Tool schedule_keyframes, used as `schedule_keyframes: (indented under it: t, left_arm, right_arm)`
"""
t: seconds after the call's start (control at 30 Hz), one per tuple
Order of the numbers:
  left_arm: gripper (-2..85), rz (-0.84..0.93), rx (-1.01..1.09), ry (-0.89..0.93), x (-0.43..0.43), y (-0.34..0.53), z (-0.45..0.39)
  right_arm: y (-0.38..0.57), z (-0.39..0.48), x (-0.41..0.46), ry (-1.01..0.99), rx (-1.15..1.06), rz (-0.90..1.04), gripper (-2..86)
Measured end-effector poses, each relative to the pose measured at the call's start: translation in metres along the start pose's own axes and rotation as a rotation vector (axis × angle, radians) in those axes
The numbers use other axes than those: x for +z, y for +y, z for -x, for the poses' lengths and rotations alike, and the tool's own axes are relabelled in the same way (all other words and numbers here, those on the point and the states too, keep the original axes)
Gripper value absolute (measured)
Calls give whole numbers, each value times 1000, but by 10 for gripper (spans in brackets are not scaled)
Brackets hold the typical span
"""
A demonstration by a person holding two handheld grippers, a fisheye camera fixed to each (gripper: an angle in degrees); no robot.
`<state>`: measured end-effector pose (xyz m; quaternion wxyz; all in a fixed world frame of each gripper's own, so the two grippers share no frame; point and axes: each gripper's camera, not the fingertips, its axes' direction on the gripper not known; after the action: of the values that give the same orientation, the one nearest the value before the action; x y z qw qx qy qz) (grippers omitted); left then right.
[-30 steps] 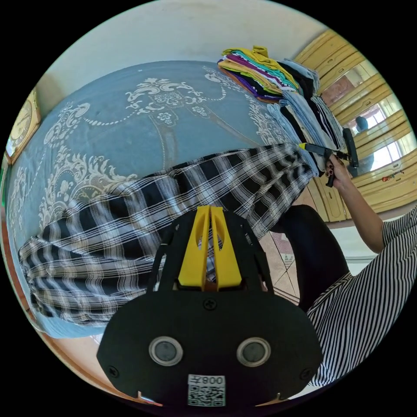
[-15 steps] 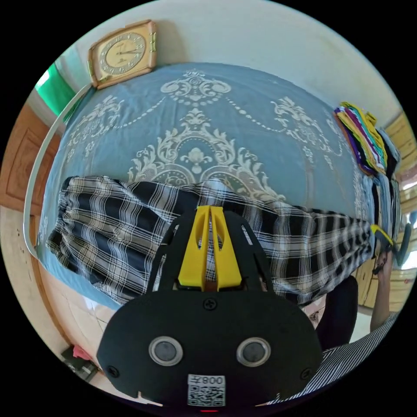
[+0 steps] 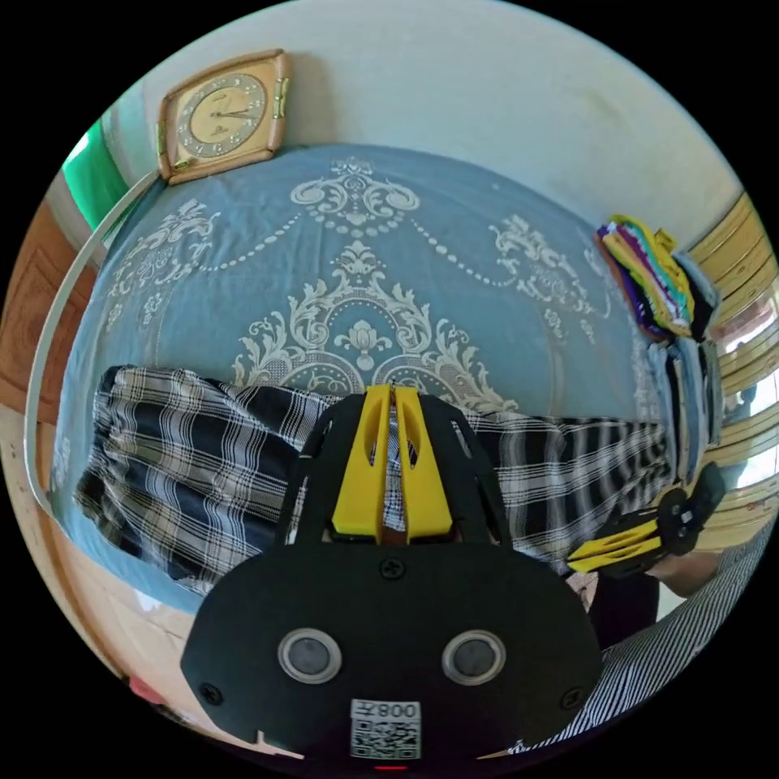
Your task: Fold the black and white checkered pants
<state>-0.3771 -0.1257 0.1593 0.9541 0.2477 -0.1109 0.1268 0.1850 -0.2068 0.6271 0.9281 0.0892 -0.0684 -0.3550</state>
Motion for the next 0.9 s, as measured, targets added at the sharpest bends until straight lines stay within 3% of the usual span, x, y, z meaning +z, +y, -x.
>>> schedule_keyframes:
  t: [0.3, 0.47, 0.7, 0.9]
  left_arm:
    - [6, -197, -128, 219, -34, 3, 52]
    - [8, -69, -163, 149, -16, 5, 70]
    - [24, -155, -161, 185, -55, 26, 87]
    - [46, -44, -60, 134, -50, 32, 77]
  right_arm:
    - [-10, -18, 5, -70, 28, 13, 5]
    - [-17, -23, 6, -93, 51, -1, 3]
    - [-24, -31, 3, -132, 106, -19, 1]
    - [-34, -36, -12, -147, 145, -90, 1]
